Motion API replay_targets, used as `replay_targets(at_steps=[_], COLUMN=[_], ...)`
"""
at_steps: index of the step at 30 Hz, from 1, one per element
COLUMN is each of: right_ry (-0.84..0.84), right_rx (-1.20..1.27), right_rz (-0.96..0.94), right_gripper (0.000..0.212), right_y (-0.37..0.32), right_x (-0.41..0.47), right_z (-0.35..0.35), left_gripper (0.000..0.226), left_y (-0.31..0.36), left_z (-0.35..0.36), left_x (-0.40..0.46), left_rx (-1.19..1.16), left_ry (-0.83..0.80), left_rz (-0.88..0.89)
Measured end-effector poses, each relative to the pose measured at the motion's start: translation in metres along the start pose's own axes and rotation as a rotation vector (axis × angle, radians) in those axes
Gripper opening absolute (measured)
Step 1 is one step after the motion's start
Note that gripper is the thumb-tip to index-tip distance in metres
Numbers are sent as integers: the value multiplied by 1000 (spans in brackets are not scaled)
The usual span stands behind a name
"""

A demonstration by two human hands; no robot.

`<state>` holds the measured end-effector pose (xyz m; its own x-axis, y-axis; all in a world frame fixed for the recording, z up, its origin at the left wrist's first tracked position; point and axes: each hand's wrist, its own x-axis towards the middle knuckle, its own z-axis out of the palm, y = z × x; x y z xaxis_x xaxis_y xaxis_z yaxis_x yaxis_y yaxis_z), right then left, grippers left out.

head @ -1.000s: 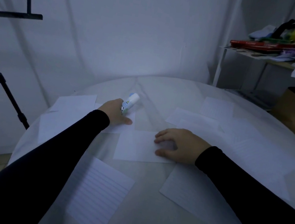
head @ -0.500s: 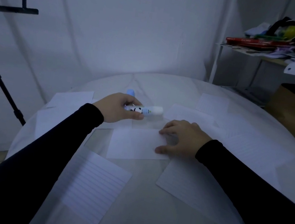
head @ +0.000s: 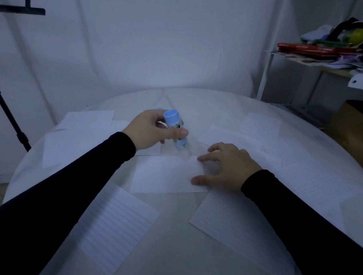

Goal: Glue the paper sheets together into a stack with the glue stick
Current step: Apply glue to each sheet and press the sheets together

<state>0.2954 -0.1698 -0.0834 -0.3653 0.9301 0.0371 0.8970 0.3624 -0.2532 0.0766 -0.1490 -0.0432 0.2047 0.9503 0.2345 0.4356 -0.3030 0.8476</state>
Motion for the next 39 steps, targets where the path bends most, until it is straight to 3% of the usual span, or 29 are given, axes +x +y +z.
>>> replay_targets(at_steps=[6, 10, 18, 25, 30, 34, 39], right_ry=[66, 30, 24, 33, 60, 64, 60], right_rx=[-21, -6, 58, 45, -17, -12, -9], right_rz=[-42, -41, -111, -64, -81, -59, -74], right_gripper=[60, 58, 42, 76, 64, 76, 50], right_y=[-6, -7, -8, 0, -4, -2, -10], right_x=[-2, -4, -6, -4, -7, -5, -14], right_z=[-4, -3, 1, 13, 9, 9, -2], left_gripper=[44, 41, 42, 44, 45, 49, 51], left_y=[1, 6, 3, 0, 0, 0, 1], left_z=[21, 32, 33, 31, 29, 27, 25], left_x=[11, 17, 25, 24, 24, 23, 18], left_rx=[107, 268, 305, 293, 311, 343, 379], left_ry=[-33, -65, -81, -79, -118, -149, -167], left_rz=[121, 197, 213, 223, 251, 268, 277])
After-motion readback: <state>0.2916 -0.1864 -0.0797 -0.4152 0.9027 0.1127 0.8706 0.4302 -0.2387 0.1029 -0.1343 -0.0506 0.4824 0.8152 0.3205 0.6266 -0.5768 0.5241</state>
